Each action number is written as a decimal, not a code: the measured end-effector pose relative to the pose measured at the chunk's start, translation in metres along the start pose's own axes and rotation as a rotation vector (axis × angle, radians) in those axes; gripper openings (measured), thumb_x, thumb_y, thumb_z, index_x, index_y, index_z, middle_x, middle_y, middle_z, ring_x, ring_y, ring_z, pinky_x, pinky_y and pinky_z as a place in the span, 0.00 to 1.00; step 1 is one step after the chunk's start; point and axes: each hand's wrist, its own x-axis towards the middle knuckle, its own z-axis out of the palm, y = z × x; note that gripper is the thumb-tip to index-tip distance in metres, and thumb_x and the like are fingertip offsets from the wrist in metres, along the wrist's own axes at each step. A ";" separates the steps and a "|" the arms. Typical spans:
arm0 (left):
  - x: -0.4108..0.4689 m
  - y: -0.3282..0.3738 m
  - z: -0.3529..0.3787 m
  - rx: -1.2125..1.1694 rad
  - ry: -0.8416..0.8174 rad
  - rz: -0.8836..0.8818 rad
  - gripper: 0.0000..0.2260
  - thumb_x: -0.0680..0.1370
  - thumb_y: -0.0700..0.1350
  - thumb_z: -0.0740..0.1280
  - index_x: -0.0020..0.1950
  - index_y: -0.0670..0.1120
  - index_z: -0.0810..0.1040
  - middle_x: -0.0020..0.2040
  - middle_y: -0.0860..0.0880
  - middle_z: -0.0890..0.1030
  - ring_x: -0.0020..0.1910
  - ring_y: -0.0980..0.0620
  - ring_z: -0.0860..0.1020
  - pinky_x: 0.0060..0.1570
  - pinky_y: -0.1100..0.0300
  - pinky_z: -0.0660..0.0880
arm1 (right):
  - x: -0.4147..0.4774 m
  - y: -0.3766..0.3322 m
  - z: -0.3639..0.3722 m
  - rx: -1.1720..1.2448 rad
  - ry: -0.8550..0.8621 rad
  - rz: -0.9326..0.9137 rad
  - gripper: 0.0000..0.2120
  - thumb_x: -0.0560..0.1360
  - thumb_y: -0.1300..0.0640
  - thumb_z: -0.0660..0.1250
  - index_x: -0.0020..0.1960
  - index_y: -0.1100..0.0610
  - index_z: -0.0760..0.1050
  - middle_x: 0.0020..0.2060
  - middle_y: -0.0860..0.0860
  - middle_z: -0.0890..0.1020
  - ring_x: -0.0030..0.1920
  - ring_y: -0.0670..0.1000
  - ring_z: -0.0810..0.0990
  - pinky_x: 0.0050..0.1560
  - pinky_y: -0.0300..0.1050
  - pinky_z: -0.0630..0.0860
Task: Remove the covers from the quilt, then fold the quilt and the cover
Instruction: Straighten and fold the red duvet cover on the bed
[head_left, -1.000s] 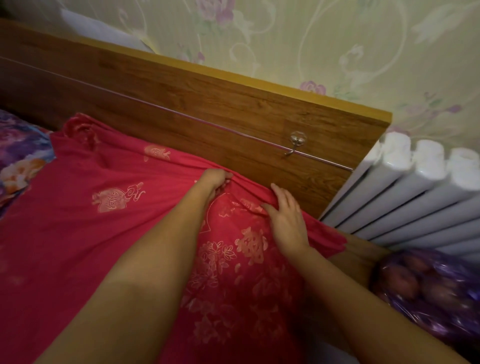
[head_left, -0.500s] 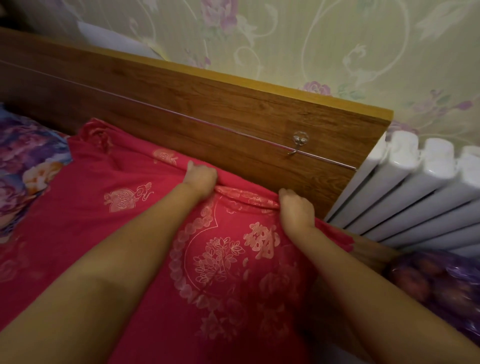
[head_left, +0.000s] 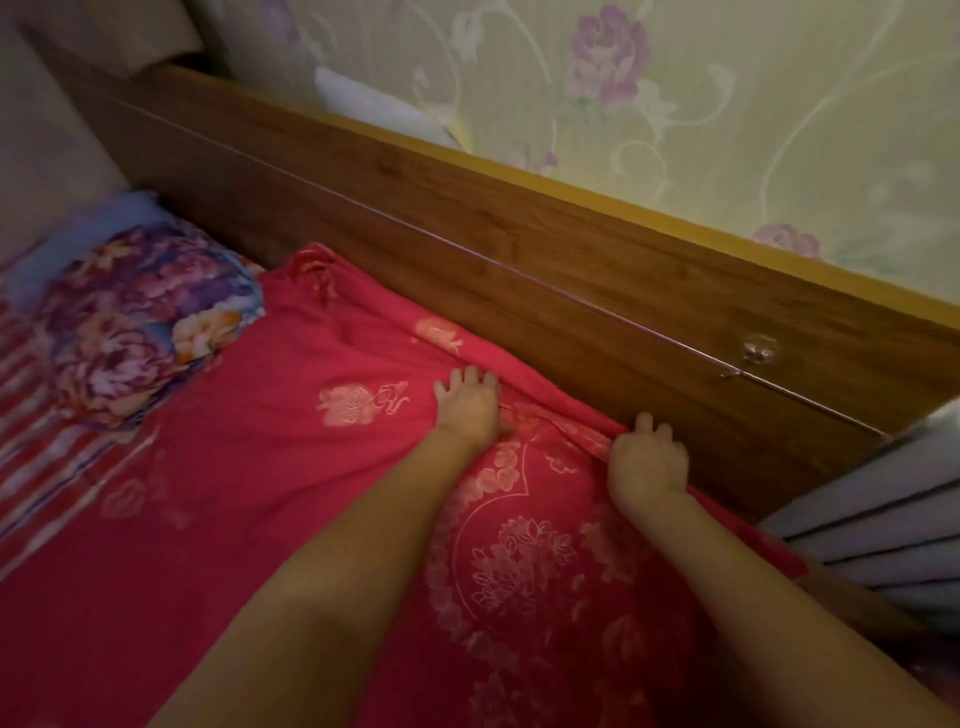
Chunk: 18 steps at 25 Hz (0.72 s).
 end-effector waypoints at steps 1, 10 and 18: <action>-0.001 -0.014 -0.004 0.000 -0.005 -0.060 0.34 0.67 0.60 0.72 0.67 0.46 0.66 0.65 0.44 0.68 0.66 0.43 0.65 0.64 0.45 0.62 | 0.006 -0.015 -0.008 -0.013 0.003 -0.041 0.17 0.79 0.59 0.54 0.65 0.56 0.73 0.64 0.54 0.68 0.64 0.56 0.68 0.59 0.48 0.70; -0.005 -0.116 -0.009 -0.710 0.021 -0.453 0.16 0.77 0.52 0.67 0.55 0.40 0.77 0.54 0.41 0.81 0.57 0.44 0.77 0.53 0.58 0.69 | 0.077 -0.126 -0.055 1.048 -0.721 0.011 0.19 0.68 0.44 0.73 0.45 0.59 0.74 0.39 0.54 0.79 0.41 0.54 0.80 0.40 0.43 0.74; 0.048 -0.149 -0.055 -0.144 -0.083 0.051 0.31 0.69 0.42 0.70 0.71 0.52 0.66 0.70 0.50 0.68 0.70 0.46 0.64 0.70 0.47 0.57 | 0.119 -0.176 -0.075 1.016 -0.292 -0.563 0.16 0.69 0.73 0.67 0.51 0.58 0.82 0.36 0.44 0.77 0.43 0.43 0.80 0.47 0.30 0.72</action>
